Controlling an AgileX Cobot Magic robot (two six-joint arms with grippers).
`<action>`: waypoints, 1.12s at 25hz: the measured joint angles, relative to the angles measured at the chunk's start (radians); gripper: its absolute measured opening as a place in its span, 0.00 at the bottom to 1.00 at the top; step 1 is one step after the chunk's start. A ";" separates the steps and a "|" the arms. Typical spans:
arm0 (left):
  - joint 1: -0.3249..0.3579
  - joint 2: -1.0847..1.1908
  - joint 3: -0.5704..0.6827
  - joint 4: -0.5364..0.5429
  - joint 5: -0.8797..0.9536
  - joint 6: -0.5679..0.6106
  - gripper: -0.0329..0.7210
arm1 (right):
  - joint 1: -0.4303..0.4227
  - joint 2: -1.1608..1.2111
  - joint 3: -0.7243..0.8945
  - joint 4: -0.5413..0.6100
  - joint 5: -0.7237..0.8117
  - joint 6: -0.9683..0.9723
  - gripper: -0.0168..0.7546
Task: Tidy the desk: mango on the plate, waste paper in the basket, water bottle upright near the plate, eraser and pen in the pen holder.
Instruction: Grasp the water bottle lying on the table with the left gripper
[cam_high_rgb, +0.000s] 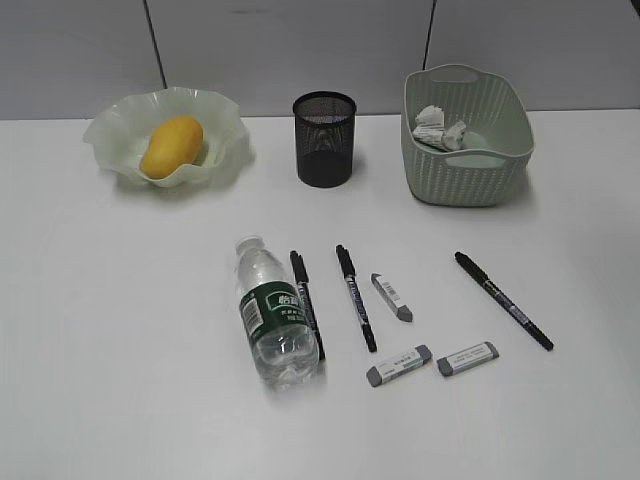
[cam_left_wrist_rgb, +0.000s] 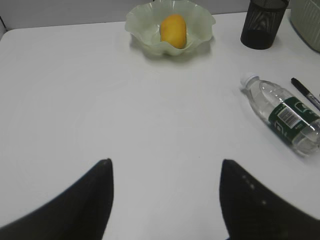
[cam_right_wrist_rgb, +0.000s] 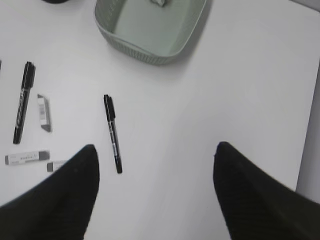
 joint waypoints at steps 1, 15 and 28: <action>0.000 0.000 0.000 0.000 0.000 0.000 0.72 | 0.000 -0.031 0.033 0.003 0.000 -0.001 0.75; 0.000 0.000 0.000 0.000 0.000 0.000 0.72 | 0.000 -0.480 0.681 0.102 -0.085 0.006 0.75; 0.000 0.000 0.000 0.000 -0.001 0.000 0.71 | 0.000 -0.895 1.009 0.102 -0.207 0.063 0.75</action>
